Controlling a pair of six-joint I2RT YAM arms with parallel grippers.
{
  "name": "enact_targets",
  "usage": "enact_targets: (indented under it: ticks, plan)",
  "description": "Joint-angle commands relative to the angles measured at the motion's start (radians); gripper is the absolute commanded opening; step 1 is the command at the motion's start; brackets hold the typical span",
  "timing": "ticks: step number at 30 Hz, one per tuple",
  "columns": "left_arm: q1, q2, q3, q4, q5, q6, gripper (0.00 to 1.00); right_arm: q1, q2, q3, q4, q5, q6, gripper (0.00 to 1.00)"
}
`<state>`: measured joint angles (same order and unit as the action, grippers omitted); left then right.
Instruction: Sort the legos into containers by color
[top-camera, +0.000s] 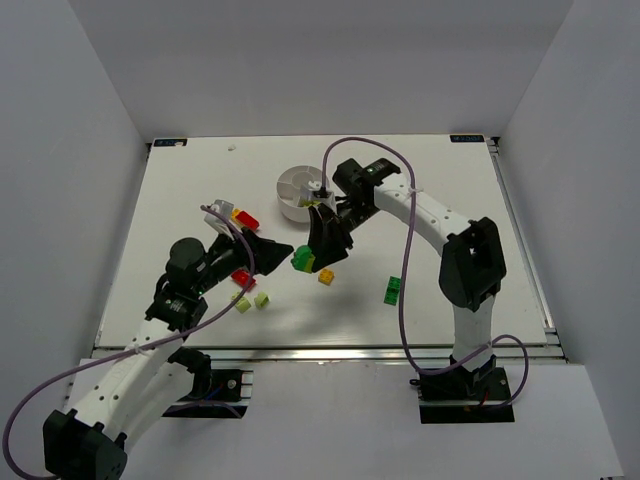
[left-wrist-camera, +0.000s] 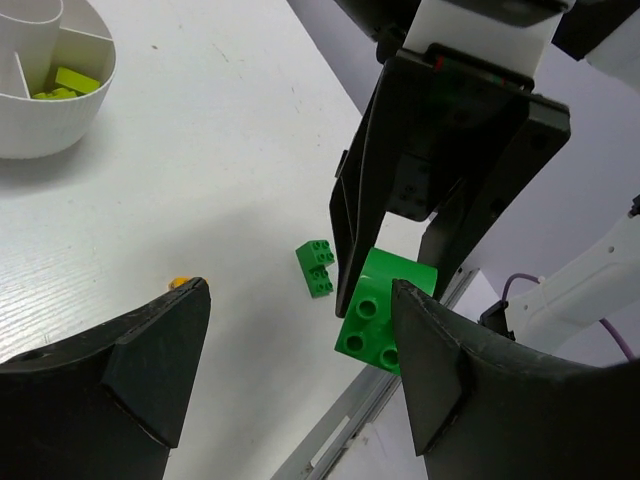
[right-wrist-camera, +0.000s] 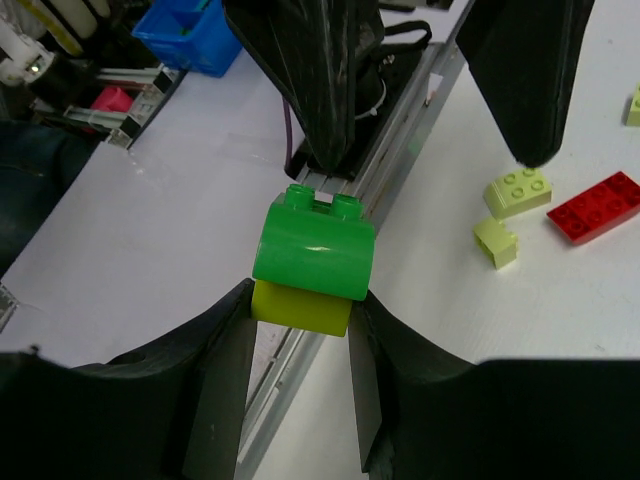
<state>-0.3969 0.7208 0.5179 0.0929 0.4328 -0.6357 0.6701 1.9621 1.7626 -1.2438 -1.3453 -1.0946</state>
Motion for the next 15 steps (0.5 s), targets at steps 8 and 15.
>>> enact_targets:
  ticks: [8,15]
  plan:
    - [-0.023,-0.015,-0.015,0.114,0.047,-0.008,0.82,0.011,0.043,0.077,-0.028,-0.1,0.039,0.0]
    - [-0.026,-0.012,-0.035,0.156,0.07,-0.045,0.82,0.009,0.073,0.124,-0.013,-0.103,0.059,0.0]
